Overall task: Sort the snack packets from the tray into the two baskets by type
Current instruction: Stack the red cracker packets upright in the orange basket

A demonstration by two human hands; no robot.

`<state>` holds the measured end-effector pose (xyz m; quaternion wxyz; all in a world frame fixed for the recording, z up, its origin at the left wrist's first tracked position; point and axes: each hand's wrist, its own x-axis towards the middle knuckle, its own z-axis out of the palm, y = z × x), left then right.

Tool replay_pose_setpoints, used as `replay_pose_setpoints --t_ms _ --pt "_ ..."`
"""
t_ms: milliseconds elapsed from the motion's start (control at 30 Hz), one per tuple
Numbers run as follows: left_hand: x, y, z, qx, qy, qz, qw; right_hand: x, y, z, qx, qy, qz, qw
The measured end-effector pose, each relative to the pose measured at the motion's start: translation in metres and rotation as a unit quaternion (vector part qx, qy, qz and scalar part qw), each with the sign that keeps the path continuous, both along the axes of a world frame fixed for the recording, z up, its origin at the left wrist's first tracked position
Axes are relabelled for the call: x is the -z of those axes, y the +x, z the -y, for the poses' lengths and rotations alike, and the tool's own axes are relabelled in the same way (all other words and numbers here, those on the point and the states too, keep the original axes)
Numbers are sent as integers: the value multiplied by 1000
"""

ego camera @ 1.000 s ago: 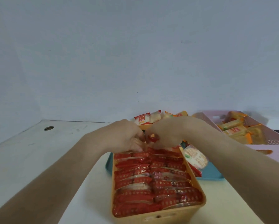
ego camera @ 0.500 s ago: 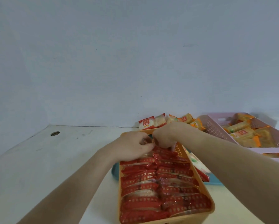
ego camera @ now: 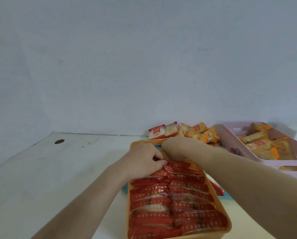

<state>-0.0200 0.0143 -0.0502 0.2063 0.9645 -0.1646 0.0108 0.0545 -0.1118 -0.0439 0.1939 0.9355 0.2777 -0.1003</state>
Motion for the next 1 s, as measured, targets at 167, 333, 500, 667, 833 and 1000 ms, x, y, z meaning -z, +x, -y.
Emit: replay_pose_setpoints --t_ms 167,333,500,667,833,1000 --pt "2 -2 -3 -6 -27 1 1000 -4 -5 3 -16 69 41 997" --pt "1 -5 -2 -3 -35 0 999 -13 -19 15 -51 93 95 990" --pt "6 -2 -8 -11 -25 6 1000 -35 -21 32 -44 266 195 943" --pt "-2 -2 -1 7 0 -71 997 -41 -23 66 78 604 33 793" --pt "-16 -7 -1 29 35 -134 990 -20 -40 82 152 734 -70 658" --pt "-26 -14 -21 -5 23 -70 997 -13 -40 82 114 660 64 740"
